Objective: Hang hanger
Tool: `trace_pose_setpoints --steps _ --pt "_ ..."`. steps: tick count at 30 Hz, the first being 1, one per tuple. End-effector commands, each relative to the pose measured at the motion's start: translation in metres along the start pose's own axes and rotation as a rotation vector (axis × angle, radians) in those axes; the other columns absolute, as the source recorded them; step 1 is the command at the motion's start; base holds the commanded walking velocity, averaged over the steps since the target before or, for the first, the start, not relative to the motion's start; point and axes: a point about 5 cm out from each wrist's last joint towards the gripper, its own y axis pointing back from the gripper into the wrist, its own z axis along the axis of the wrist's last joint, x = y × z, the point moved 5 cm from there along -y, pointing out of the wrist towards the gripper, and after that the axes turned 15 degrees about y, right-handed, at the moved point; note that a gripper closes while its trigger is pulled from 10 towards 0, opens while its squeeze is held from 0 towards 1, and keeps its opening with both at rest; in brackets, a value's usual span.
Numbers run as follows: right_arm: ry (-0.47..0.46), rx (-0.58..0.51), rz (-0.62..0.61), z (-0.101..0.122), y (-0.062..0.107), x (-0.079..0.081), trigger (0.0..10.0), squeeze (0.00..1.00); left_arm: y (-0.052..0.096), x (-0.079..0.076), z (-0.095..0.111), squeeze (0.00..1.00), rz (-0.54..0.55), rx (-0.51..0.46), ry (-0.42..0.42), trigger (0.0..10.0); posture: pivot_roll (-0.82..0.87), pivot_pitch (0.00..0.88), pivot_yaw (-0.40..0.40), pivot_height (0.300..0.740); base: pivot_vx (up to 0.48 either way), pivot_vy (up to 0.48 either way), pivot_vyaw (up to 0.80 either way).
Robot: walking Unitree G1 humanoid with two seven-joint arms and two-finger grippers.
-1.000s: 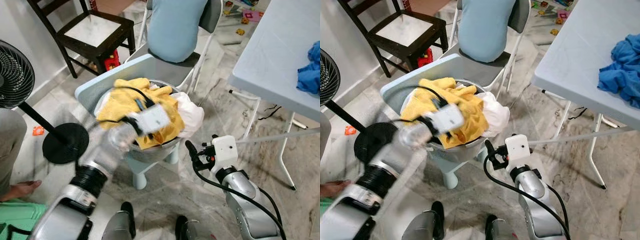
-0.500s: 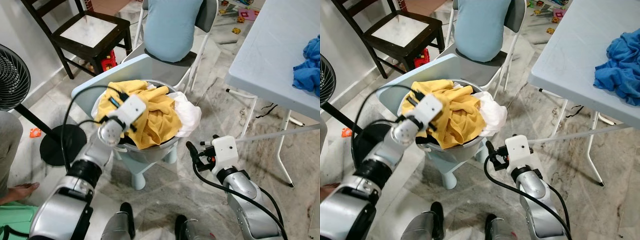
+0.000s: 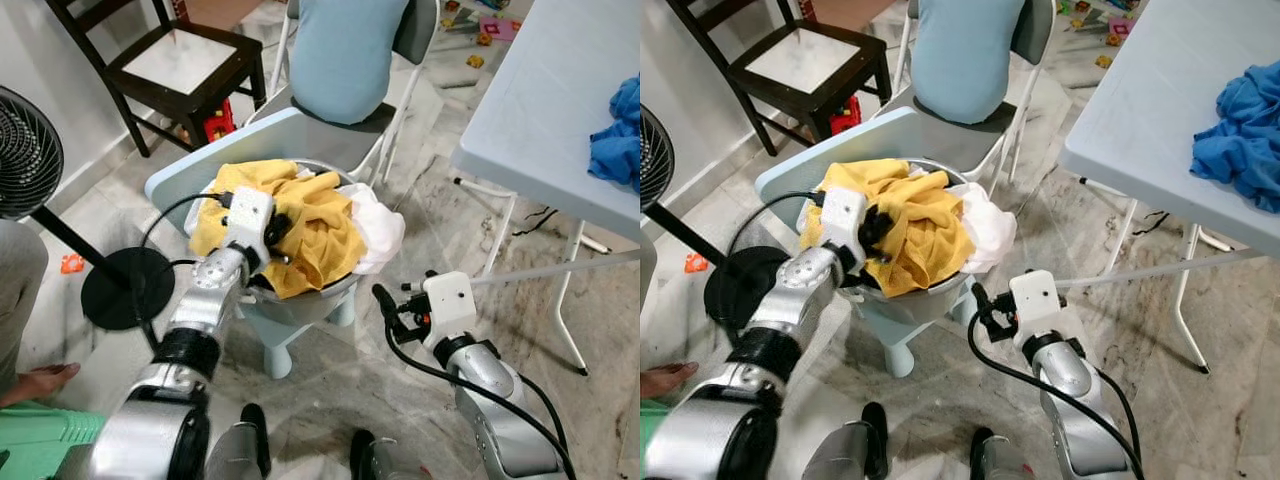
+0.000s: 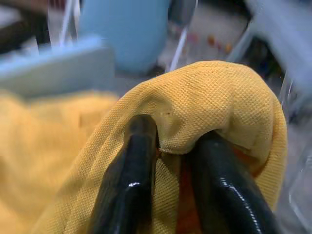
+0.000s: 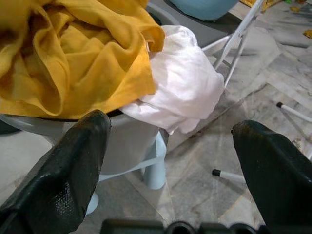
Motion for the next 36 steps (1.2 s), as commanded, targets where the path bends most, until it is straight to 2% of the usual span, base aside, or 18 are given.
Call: trace_pose_setpoints --steps 1,2,3,4,5,7,9,11,15,20,24,25,26,27,29,34,35,36 --pt "-0.005 0.025 0.012 -0.007 0.002 0.003 10.0 0.0 -0.001 -0.008 0.003 1.0 -0.035 -0.01 -0.007 10.0 -0.04 0.275 -0.034 0.74 0.0 0.0 0.0" --pt "-0.006 0.025 0.012 -0.007 0.002 0.003 10.0 0.0 0.0 -0.013 -0.001 1.0 -0.059 0.005 -0.042 10.0 -0.04 0.275 -0.034 0.74 0.0 0.0 0.0" --pt "-0.006 0.025 0.012 -0.007 0.002 0.003 10.0 0.0 0.0 -0.013 -0.001 1.0 -0.059 0.005 -0.042 10.0 -0.04 0.275 -0.034 0.74 0.0 0.0 0.0" --pt "-0.007 0.028 0.011 -0.007 0.002 0.003 10.0 0.0 0.002 -0.017 -0.013 1.0 -0.073 0.078 -0.148 10.0 -0.04 0.277 -0.031 0.74 0.0 0.0 0.0" --pt "-0.007 0.028 0.011 -0.007 0.002 0.003 10.0 0.0 0.003 -0.017 -0.015 1.0 -0.071 0.092 -0.17 10.0 -0.04 0.277 -0.031 0.74 0.0 0.0 0.0" --pt "-0.007 0.029 0.011 -0.007 0.002 0.003 10.0 0.0 0.004 -0.014 -0.017 1.0 -0.051 0.107 -0.168 10.0 -0.04 0.277 -0.031 0.74 0.0 0.0 0.0" --pt "-0.006 0.029 0.012 -0.007 0.002 0.003 10.0 0.0 0.003 -0.007 -0.011 1.0 0.012 0.082 -0.073 10.0 -0.04 0.277 -0.031 0.74 0.0 0.0 0.0" --pt "-0.006 0.03 0.013 -0.007 0.001 0.003 10.0 0.0 0.002 0.001 -0.002 1.0 0.064 0.031 -0.011 10.0 -0.04 0.275 -0.032 0.74 0.0 0.0 0.0" --pt "-0.005 0.028 0.018 -0.006 0.0 0.005 10.0 0.0 0.009 0.039 0.01 1.0 0.233 -0.031 -0.048 10.0 -0.04 0.27 -0.031 0.74 0.0 0.0 0.0" --pt "-0.003 0.027 0.017 -0.006 -0.002 0.004 10.0 0.0 0.009 0.048 0.016 1.0 0.254 -0.027 -0.083 10.0 -0.04 0.264 -0.029 0.74 0.0 0.0 0.0" --pt "0.0 0.024 0.015 -0.006 -0.002 0.004 10.0 0.0 0.006 0.048 0.018 1.0 0.249 -0.012 -0.1 10.0 -0.04 0.26 -0.025 0.74 0.0 0.0 0.0" --pt "0.001 0.024 0.013 -0.006 -0.002 0.004 10.0 0.0 0.003 0.045 0.018 1.0 0.233 -0.004 -0.108 4.2 -0.05 0.258 -0.024 0.74 0.0 0.0 0.0" --pt "0.001 0.024 0.013 -0.006 -0.002 0.004 10.0 0.0 0.003 0.045 0.018 1.0 0.233 -0.004 -0.108 4.2 -0.05 0.258 -0.024 0.74 0.0 0.0 0.0" --pt "0.003 0.023 0.009 -0.005 -0.002 0.004 10.0 0.0 0.0 0.041 0.017 0.0 0.219 0.001 -0.104 0.0 -0.05 0.258 -0.024 0.74 0.0 0.0 0.0" --pt "0.005 0.022 0.005 -0.005 -0.002 0.004 10.0 0.0 -0.003 0.032 0.01 0.0 0.185 0.019 -0.08 0.0 -0.05 0.255 -0.018 0.74 0.0 0.0 0.0" --pt "0.005 0.023 0.003 -0.006 -0.001 0.003 10.0 0.0 -0.008 0.019 0.005 0.0 0.137 0.024 -0.079 0.0 -0.06 0.256 -0.018 0.74 0.0 0.0 0.0" --pt "0.004 0.023 0.003 -0.006 -0.001 0.004 10.0 0.0 -0.014 0.002 0.001 0.0 0.076 0.028 -0.072 0.0 -0.05 0.259 -0.017 0.74 0.0 0.0 0.0" --pt "0.004 0.023 0.003 -0.006 -0.001 0.004 10.0 0.0 -0.014 0.002 0.001 0.0 0.076 0.028 -0.072 0.0 -0.05 0.259 -0.017 0.74 0.0 0.0 0.0"
